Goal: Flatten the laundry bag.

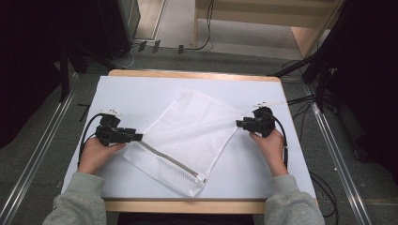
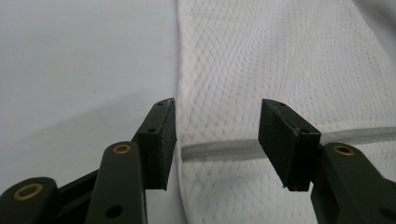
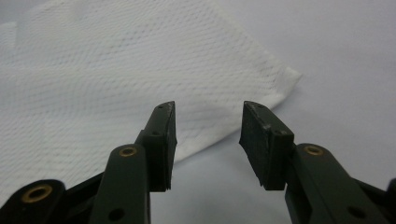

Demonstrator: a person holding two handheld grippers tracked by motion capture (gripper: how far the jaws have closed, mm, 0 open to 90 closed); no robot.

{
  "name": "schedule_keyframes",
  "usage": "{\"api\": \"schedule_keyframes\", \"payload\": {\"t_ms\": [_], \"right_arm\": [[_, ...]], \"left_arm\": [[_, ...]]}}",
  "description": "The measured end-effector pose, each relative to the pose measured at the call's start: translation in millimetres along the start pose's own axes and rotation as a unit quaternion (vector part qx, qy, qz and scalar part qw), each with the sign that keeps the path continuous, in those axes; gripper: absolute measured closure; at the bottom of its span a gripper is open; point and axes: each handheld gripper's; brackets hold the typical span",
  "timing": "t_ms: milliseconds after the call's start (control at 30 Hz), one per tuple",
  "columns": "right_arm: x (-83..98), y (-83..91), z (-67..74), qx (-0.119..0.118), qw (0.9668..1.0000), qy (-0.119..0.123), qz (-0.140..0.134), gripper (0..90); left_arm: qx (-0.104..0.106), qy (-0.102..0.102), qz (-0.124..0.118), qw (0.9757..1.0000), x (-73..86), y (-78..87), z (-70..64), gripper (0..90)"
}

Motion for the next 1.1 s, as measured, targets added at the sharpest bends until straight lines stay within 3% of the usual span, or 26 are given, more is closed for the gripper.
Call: {"api": "schedule_keyframes", "payload": {"t_ms": [167,333,667,767,967,1100], "right_arm": [[21.9,9.7,16.8,-0.011,0.9998,0.015,-0.009,56.6],[36.6,8.3,29.4,-0.021,0.9995,0.025,-0.005,56.6],[47.9,1.3,49.9,-0.016,0.9991,0.037,0.011,53.6],[49.6,-1.0,53.1,-0.014,0.9991,0.037,0.013,53.2],[50.3,-9.5,59.9,-0.011,0.9991,0.037,0.016,52.8],[48.5,-15.3,63.6,-0.009,0.9990,0.042,0.012,52.8]], "left_arm": [[0.005,-0.009,0.005,0.9999,-13.9,-10.5,1.6,47.4],[0.006,-0.017,0.011,0.9998,-29.6,-23.7,2.2,47.5],[0.007,-0.029,0.020,0.9994,-50.5,-46.9,1.7,47.9],[0.011,-0.024,0.022,0.9994,-54.3,-53.2,5.6,48.1],[0.007,-0.024,0.022,0.9994,-57.3,-62.1,7.5,49.7],[0.008,-0.038,0.028,0.9989,-57.0,-64.0,4.6,55.6]]}}
Point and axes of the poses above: each handheld gripper's, and its own axes: y roughly backward along the jaws, x roughly out of its underside, z roughly to its left, and after that the axes turned 4 degrees about z, right-handed
